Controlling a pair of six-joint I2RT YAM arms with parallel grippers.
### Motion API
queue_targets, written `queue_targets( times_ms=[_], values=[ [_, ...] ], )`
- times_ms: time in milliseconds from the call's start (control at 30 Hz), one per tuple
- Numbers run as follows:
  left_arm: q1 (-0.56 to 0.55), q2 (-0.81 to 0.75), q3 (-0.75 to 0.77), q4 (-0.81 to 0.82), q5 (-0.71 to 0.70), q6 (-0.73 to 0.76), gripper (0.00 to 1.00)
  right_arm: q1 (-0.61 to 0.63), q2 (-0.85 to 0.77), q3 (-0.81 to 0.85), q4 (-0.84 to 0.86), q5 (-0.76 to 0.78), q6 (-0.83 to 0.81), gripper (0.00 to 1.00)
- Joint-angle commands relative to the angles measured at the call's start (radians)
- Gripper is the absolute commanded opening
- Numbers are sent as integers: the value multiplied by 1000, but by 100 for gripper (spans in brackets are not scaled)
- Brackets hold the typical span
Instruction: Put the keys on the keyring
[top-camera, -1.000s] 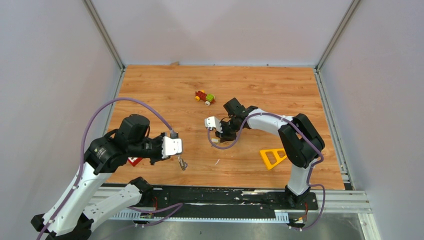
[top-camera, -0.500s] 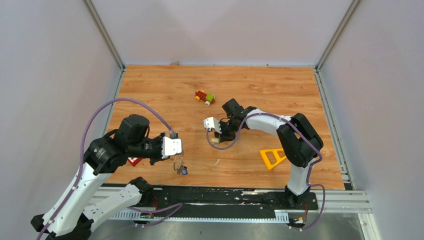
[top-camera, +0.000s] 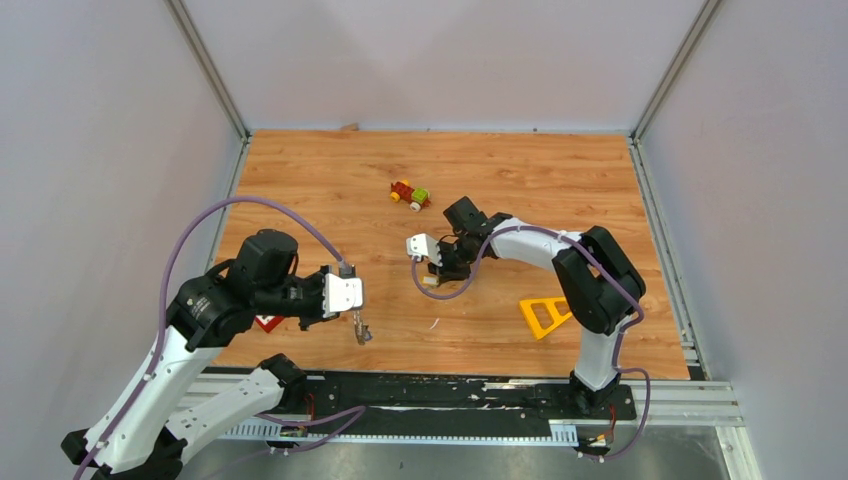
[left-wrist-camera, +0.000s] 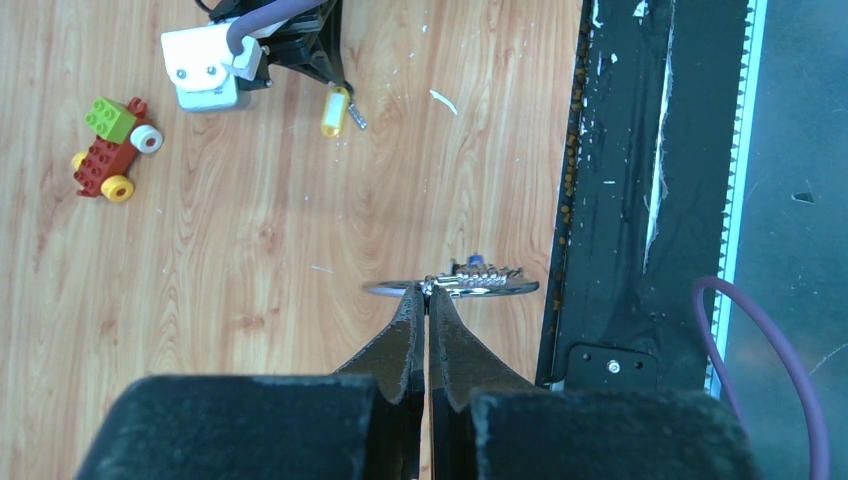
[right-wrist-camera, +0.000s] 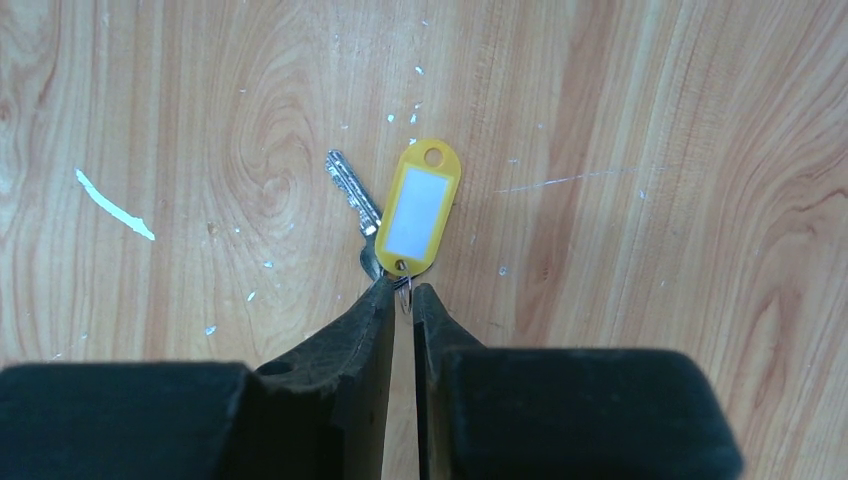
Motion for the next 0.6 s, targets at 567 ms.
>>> queue_targets(
  times_ms=[567],
  values=[
    [4, -10, 26, 24, 16, 8, 0, 6, 2, 15, 29, 1, -28, 11]
  ],
)
